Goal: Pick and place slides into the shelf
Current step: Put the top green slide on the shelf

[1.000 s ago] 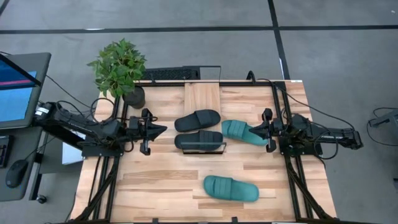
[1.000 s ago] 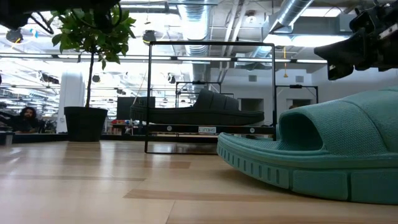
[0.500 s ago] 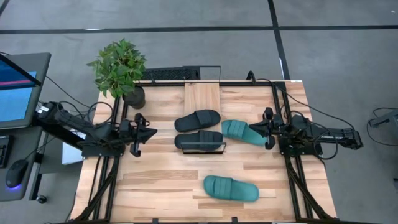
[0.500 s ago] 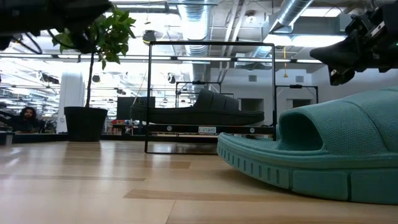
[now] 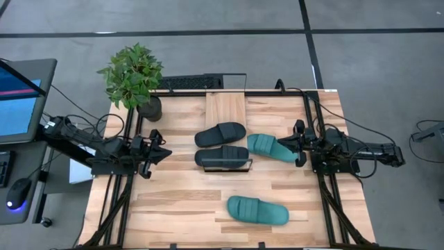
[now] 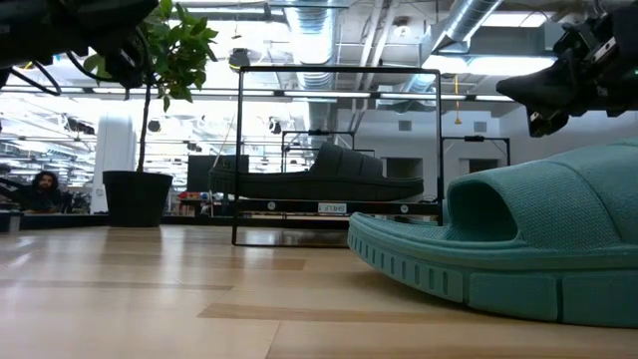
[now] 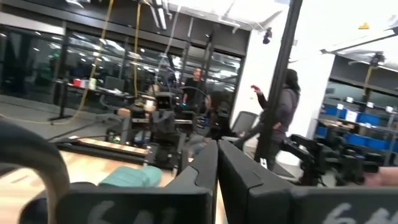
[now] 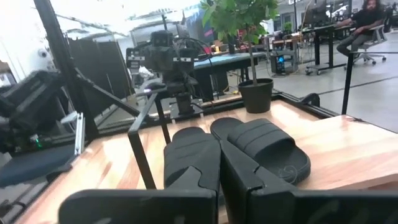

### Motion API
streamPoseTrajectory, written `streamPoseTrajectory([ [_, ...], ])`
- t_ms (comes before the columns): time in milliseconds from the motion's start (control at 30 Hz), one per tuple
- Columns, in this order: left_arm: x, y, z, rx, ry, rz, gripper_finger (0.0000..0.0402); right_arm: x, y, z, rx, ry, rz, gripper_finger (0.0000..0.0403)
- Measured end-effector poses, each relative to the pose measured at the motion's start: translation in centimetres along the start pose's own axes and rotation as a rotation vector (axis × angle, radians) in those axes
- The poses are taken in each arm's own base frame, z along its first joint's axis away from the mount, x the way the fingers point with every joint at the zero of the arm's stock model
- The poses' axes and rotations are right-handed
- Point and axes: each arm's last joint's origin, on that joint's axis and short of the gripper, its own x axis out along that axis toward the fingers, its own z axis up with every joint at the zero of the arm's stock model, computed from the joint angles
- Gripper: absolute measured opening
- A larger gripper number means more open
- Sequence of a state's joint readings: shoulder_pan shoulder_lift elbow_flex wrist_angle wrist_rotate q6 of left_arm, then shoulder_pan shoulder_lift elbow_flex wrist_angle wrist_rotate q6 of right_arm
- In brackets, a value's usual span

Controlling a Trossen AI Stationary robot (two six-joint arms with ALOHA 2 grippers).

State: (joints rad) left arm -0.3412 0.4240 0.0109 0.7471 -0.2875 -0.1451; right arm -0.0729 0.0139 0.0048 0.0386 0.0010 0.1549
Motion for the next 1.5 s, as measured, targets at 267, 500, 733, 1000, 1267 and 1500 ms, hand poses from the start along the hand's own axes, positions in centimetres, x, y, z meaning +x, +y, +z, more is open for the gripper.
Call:
streamPoseTrajectory([
  [267, 0.0, 0.0, 0.0, -0.007, 0.004, -0.012, 0.0000, 0.0, 0.0, -0.1, -0.002, 0.005, 0.000, 0.0000],
  [500, 0.0, 0.5, -0.2, 0.008, 0.003, 0.160, 0.0000, 0.0, 0.1, 0.6, 0.264, -0.066, 0.015, 0.0000],
  [733, -0.2, 1.0, -0.9, -0.036, 0.043, 0.291, 0.0000, -0.3, 0.3, 2.5, 0.203, -0.266, 0.042, 0.0000],
  [1000, -0.2, 1.0, -0.9, -0.047, 0.040, 0.292, 0.0000, -1.0, 0.1, 4.5, 0.160, -0.442, -0.077, 0.0000],
  [1267, -0.2, 1.0, -0.9, -0.068, 0.038, 0.292, 0.0000, -0.9, 0.3, 7.6, -0.113, -0.041, -0.187, 0.0000],
  [1500, -0.2, 1.0, -0.9, -0.067, 0.042, 0.293, 0.0000, 1.1, -0.8, 8.0, -0.243, 0.479, -0.336, 0.0000],
])
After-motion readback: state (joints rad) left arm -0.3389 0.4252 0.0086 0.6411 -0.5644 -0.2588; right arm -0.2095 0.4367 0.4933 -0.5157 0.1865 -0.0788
